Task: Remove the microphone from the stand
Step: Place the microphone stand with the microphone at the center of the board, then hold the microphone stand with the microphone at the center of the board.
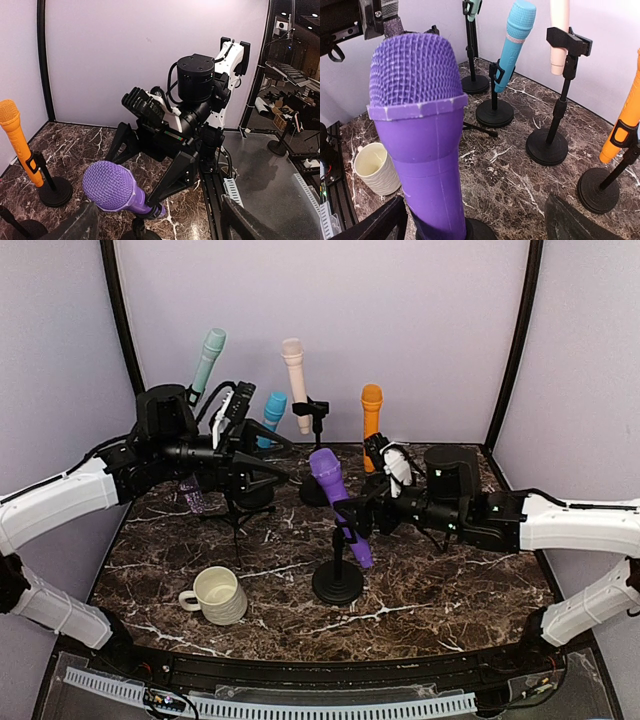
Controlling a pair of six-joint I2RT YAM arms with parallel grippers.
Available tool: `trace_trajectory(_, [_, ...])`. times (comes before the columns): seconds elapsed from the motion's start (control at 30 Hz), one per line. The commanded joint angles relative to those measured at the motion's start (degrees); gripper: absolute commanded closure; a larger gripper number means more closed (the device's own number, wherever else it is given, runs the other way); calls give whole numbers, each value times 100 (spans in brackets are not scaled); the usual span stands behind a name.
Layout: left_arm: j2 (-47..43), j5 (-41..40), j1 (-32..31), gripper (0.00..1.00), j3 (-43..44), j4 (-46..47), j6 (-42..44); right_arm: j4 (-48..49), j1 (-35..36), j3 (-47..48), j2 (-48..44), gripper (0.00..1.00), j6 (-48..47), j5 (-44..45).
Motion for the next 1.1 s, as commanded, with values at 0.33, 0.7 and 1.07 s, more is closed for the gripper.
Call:
trace_trajectory(0.33, [-827,-1279,-23,10,-705,596,-156,-632,84,308,-729,3,1759,1210])
trace_trajectory(0.7, [-969,-1637,-23,8,-1060,782,-513,-1271,954,1028,-293,4,2496,2049])
trace_trajectory(1.07, [-1087,-2266,-24,7,-1063,566,-522,-2304,1498,2236,796,3,2874,3049])
